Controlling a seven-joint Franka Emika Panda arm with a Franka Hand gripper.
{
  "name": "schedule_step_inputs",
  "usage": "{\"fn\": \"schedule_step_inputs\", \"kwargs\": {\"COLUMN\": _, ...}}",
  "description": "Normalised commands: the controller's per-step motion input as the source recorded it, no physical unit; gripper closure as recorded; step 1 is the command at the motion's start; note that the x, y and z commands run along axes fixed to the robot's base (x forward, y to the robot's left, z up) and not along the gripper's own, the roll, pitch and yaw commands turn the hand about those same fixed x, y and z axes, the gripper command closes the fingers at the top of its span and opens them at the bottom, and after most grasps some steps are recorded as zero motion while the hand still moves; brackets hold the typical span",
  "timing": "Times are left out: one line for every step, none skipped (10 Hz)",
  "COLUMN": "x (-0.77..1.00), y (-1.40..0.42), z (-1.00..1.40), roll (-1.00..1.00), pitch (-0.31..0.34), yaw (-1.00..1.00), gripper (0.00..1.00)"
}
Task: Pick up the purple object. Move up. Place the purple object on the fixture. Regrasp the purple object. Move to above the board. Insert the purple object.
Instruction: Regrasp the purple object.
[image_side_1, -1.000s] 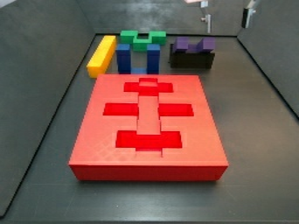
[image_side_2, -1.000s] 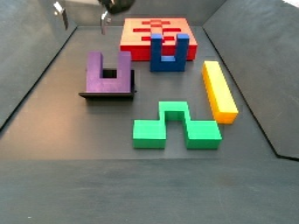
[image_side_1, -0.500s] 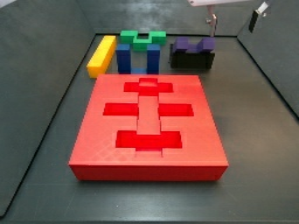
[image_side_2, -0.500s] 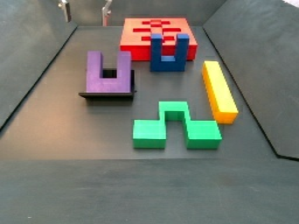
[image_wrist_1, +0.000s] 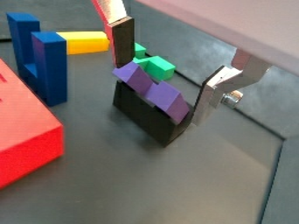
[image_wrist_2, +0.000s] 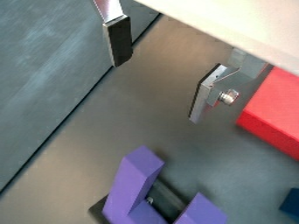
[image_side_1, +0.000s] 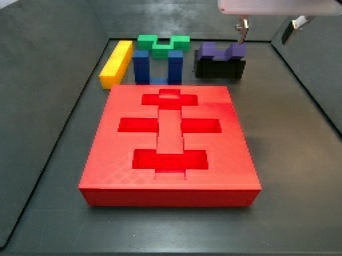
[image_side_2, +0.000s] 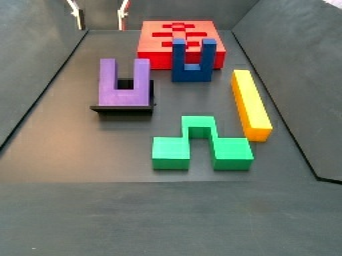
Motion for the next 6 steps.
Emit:
{"fn": "schedule_step_inputs", "kwargs": {"x": 0.59, "y": 0.01, "z": -0.03, "roll": 0.83, "pitch": 0.146, "yaw": 0.43, "gripper": 0.0}}
{"fn": "schedule_step_inputs", "kwargs": {"x": 0.41, "y": 0.19, "z": 0.0, "roll": 0.69, "pitch": 0.194, "yaw": 0.47, "gripper": 0.0}}
{"fn": "schedule_step_inputs", "kwargs": {"x": 0.37, "y": 0.26, "z": 0.0, "roll": 0.63, "pitch": 0.174, "yaw": 0.45, "gripper": 0.0}}
{"fn": "schedule_step_inputs", "kwargs": {"x": 0.39, "y": 0.25, "z": 0.0, "roll": 0.67, "pitch": 0.203, "yaw": 0.43, "gripper": 0.0}}
{"fn": "schedule_step_inputs", "kwargs": {"x": 0.46, "y": 0.29, "z": 0.0, "roll": 0.59, "pitch": 0.249, "yaw": 0.42, "gripper": 0.0}}
{"fn": "schedule_step_inputs", "kwargs": {"x": 0.61, "y": 0.38, "z": -0.05, "roll": 0.52, "pitch": 0.317, "yaw": 0.3, "gripper": 0.0}}
